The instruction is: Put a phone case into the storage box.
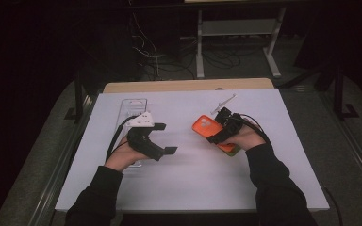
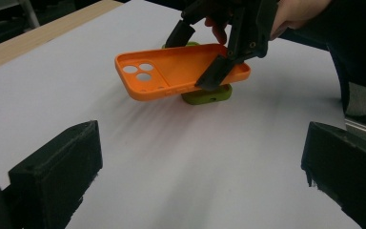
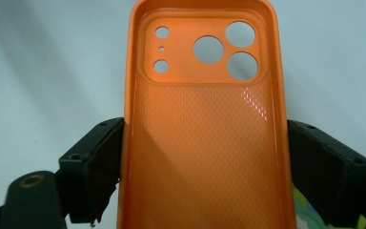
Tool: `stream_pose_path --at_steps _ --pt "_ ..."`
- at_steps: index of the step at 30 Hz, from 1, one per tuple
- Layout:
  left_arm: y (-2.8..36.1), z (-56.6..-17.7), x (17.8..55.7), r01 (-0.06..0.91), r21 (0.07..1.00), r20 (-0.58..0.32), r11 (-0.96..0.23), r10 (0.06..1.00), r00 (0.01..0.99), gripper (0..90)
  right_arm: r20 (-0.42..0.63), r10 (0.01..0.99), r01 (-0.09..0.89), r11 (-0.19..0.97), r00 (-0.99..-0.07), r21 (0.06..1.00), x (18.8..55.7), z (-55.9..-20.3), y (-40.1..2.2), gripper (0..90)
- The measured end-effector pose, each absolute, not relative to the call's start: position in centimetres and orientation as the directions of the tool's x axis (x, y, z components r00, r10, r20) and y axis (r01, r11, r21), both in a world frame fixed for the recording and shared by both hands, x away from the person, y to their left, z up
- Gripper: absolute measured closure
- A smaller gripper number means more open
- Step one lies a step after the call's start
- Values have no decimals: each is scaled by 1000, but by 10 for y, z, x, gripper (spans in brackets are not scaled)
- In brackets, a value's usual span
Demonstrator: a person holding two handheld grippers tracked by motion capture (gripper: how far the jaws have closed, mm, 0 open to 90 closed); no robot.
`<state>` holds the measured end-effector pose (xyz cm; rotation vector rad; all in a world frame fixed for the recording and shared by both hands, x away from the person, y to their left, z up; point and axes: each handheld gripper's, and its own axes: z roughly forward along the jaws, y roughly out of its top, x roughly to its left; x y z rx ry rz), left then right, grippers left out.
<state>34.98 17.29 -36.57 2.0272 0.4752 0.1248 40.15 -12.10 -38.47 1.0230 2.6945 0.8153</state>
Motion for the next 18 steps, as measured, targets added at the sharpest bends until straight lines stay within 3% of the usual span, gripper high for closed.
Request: stream_pose_path --at_steps 10,18 --pt "151 -374 361 271 858 -121 -437 341 932 0 47 603 529 656 -796 539 390 -388 -137 153" --pt "151 -372 357 238 832 -88 -502 305 948 0 25 489 419 720 -872 553 383 -391 -133 153"
